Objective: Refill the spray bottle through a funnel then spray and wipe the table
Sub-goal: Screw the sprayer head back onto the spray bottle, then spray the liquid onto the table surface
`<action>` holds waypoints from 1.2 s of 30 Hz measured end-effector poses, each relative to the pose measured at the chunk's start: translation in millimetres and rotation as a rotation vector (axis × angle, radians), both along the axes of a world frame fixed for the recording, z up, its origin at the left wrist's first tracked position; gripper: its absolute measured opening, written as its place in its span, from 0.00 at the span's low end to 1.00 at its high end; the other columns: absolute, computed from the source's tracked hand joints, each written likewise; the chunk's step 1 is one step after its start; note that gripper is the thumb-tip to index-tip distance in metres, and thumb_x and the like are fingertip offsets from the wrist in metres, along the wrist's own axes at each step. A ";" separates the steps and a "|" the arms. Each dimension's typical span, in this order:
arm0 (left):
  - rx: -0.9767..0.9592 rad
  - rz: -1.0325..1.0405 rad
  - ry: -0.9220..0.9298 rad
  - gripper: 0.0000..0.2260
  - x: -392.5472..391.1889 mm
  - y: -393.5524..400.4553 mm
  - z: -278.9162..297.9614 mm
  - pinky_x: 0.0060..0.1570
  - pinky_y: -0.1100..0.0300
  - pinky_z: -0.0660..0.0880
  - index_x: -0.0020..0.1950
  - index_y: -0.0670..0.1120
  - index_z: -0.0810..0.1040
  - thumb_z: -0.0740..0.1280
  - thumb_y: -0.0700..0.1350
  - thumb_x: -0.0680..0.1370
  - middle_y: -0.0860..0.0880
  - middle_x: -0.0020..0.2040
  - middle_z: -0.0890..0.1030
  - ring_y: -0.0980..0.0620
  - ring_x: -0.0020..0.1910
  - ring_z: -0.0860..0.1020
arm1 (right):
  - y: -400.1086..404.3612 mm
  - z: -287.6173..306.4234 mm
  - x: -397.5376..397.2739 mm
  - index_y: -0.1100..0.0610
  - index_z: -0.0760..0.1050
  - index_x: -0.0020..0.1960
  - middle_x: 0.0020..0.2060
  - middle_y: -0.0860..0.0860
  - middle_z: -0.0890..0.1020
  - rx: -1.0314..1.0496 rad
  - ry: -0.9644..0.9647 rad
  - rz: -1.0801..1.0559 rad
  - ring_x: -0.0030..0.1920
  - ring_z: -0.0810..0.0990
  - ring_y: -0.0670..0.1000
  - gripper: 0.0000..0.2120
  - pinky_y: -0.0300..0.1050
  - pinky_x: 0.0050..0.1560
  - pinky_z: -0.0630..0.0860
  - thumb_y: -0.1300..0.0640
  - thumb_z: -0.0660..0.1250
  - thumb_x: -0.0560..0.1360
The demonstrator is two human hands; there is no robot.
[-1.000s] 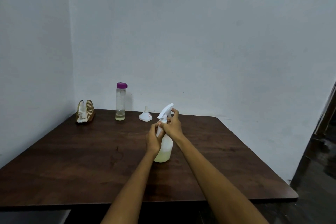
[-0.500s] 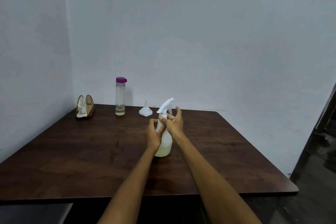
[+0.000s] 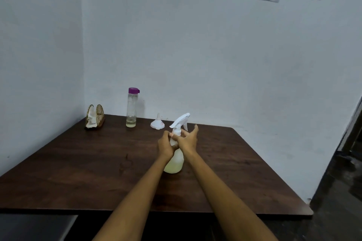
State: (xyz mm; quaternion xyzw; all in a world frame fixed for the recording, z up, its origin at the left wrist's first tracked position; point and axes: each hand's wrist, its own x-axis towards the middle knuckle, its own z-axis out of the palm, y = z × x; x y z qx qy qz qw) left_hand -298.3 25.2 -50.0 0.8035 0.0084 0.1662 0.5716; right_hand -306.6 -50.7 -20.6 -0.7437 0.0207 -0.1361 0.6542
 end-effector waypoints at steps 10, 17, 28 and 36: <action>0.421 -0.225 0.099 0.21 -9.8 16.7 25.6 0.61 0.58 0.69 0.70 0.40 0.70 0.68 0.38 0.77 0.43 0.65 0.76 0.45 0.64 0.74 | -54.4 -11.6 -22.9 0.58 0.46 0.78 0.63 0.55 0.78 0.049 0.181 0.185 0.53 0.77 0.48 0.38 0.37 0.43 0.73 0.67 0.64 0.75; 0.264 0.034 -0.033 0.24 -26.9 2.9 6.6 0.54 0.55 0.75 0.62 0.41 0.74 0.75 0.47 0.70 0.46 0.55 0.80 0.48 0.56 0.78 | -52.9 -12.9 -21.2 0.62 0.51 0.76 0.71 0.60 0.68 -0.102 0.162 0.326 0.71 0.68 0.56 0.31 0.45 0.65 0.69 0.71 0.60 0.77; 0.278 -0.275 0.038 0.20 -18.9 11.2 14.9 0.67 0.53 0.71 0.70 0.41 0.72 0.64 0.34 0.78 0.43 0.68 0.76 0.46 0.67 0.74 | -88.1 -10.5 -24.5 0.68 0.72 0.62 0.48 0.65 0.83 -0.138 0.125 0.276 0.37 0.83 0.45 0.16 0.35 0.44 0.80 0.67 0.65 0.76; 0.405 -0.052 0.054 0.38 -34.7 -5.2 -14.6 0.61 0.55 0.72 0.70 0.45 0.71 0.77 0.59 0.64 0.49 0.66 0.74 0.48 0.67 0.69 | -61.9 12.9 -21.5 0.65 0.70 0.66 0.58 0.60 0.78 -0.365 -0.024 0.340 0.57 0.77 0.54 0.20 0.46 0.56 0.77 0.69 0.65 0.74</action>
